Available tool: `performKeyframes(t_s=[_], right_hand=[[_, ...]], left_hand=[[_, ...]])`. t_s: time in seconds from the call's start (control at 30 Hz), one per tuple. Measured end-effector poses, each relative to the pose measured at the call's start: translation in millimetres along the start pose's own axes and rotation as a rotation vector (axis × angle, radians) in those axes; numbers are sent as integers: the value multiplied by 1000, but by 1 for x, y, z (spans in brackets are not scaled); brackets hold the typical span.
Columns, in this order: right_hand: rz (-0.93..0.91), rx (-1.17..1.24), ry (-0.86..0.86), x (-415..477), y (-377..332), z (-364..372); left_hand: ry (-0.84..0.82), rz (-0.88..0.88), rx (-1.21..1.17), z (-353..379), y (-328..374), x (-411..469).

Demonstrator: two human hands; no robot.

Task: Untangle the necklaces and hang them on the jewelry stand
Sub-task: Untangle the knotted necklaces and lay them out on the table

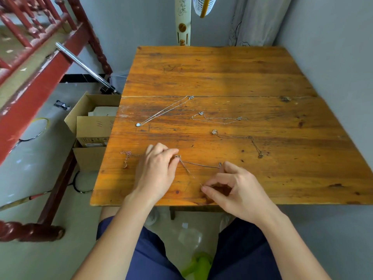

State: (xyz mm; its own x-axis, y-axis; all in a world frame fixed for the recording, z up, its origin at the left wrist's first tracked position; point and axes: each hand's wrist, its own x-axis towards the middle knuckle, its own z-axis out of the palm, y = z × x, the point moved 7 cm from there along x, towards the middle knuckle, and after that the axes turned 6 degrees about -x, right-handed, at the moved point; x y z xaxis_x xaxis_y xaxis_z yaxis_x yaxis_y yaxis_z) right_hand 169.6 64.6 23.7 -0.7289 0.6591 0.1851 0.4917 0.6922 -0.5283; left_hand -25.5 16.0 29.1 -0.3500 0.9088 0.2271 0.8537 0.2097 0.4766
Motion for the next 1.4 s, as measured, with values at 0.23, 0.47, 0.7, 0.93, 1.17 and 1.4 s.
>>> performKeyframes(t_s=[0.23,0.47,0.7,0.93,1.17,1.4], right_hand=[[-13,-88,-54,-1,-4,6],[47,-30,9,26,-14,16],[67,111,-17,51,-25,24],[50,77,-42,54,-26,31],[108,280,34,40,-14,13],[187,334,60,32,-3,5]], left_hand=[[44,-20,-44,1,-5,-4],[67,-114,-213,-5,-11,-9],[59,-235,-559,-20,-8,-7],[18,-601,-1015,-20,-15,-10],[-52,-780,-1296,-10,-20,-14],[14,-670,-1146,-16,-21,-13]])
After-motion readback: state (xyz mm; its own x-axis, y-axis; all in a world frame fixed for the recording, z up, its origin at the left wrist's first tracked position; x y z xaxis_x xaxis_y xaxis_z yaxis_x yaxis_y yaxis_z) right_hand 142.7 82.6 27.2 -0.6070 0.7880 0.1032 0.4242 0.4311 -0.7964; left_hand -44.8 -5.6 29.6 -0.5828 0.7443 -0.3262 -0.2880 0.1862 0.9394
